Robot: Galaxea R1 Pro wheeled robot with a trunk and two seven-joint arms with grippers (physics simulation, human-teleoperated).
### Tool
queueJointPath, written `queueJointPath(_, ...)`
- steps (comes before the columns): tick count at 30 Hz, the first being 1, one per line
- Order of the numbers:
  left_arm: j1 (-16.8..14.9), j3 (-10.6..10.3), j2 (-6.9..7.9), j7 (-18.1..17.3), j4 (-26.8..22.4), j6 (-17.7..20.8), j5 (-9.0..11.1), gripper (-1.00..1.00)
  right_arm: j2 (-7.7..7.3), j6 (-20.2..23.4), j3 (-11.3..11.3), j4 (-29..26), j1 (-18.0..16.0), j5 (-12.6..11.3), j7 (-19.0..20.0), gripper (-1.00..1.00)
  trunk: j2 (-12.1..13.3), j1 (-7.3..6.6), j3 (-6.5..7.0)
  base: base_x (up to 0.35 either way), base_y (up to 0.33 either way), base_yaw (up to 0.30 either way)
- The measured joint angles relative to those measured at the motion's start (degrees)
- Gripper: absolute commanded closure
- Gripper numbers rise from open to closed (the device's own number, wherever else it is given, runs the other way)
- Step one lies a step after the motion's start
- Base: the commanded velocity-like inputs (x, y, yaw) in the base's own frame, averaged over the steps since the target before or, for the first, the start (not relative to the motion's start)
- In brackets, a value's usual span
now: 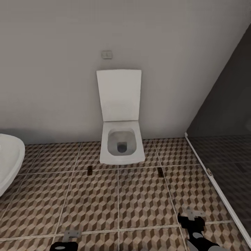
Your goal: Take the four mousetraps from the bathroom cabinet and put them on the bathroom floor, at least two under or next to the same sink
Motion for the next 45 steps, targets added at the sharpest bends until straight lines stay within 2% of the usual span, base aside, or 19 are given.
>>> queueJointPath(8, 2.2, 0.0, 0.03, 0.0, 0.0, -0.1, -0.1, -1.0, 0.2, -4.8, 0.0, 0.0, 3.4, 0.1, 0.0, -1.0, 3.2, -1.76, 2.18, 0.0, 0.0, -0.005)
queueJointPath(20, 4.3, 0.0, 0.04, 0.0, 0.0, 0.0, -0.2, -1.0, 0.25, -7.9, 0.0, -0.4, 6.3, 0.2, -0.2, -1.0, 8.0, -4.39, 5.46, 0.0, 0.0, -0.036)
queueJointPath(30, 5.1, 0.0, -0.03, 0.0, -0.1, 0.0, -0.2, -1.0, 0.26, -8.3, -0.1, 0.1, 7.0, -0.1, 0.0, -1.0, 12.0, -6.59, 8.2, 0.0, 0.0, -0.055)
queueJointPath(36, 5.6, 0.0, -0.05, 0.0, -0.2, 0.0, -0.2, -1.0, 0.91, -8.4, 0.0, 1.5, 9.2, 0.0, 0.3, -1.0, 14.4, -7.91, 9.84, 0.0, 0.0, -0.016)
queueJointPath(42, 6.1, 0.0, -0.14, 0.0, -0.3, 0.0, -0.2, -1.0, 1.36, -8.4, 0.0, 2.2, 11.5, 1.1, 0.5, -1.0, 16.8, -9.23, 11.47, 0.0, 0.0, -0.004)
queueJointPath(45, 6.6, 0.0, -0.22, -0.1, -0.8, 0.0, -0.3, -1.0, 1.53, -8.4, 0.0, 2.3, 13.4, 2.7, 0.5, -1.0, 18.1, -9.89, 12.29, 0.0, 0.0, -0.001)
